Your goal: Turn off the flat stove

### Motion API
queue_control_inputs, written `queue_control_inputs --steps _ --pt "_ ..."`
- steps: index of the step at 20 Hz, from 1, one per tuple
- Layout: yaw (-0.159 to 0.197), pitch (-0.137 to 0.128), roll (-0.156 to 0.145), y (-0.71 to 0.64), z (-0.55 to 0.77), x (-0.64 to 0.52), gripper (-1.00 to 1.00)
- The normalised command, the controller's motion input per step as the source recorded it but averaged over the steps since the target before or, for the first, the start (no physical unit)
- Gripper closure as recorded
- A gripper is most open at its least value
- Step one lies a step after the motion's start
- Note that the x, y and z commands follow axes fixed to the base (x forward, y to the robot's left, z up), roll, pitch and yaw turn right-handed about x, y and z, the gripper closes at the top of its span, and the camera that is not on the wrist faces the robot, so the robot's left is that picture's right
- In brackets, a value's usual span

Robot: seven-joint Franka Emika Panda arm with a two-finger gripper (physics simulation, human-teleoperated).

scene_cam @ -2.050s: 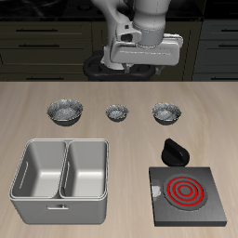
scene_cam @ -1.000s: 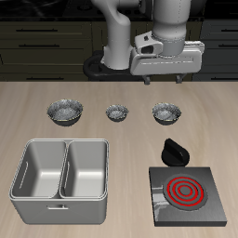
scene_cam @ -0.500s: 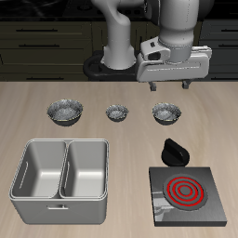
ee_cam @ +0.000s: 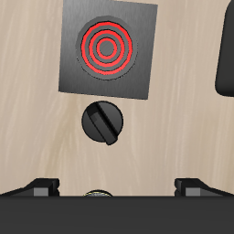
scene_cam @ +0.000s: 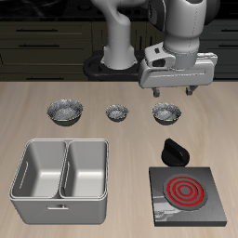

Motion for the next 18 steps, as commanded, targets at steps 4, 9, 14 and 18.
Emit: queue_control_inputs --steps 4,9,14,18 --pt "0.061 0.016 -0.004 0.11 -0.12 0.11 -1.0" --pt "0.077 -0.007 -0.013 0.04 -0.08 0.01 -1.0" --pt "0.068 0.028 -0.017 0.02 -0.19 0.02 -1.0" --pt "0.103 0.002 -0.003 0.03 -0.2 -0.02 -1.0"
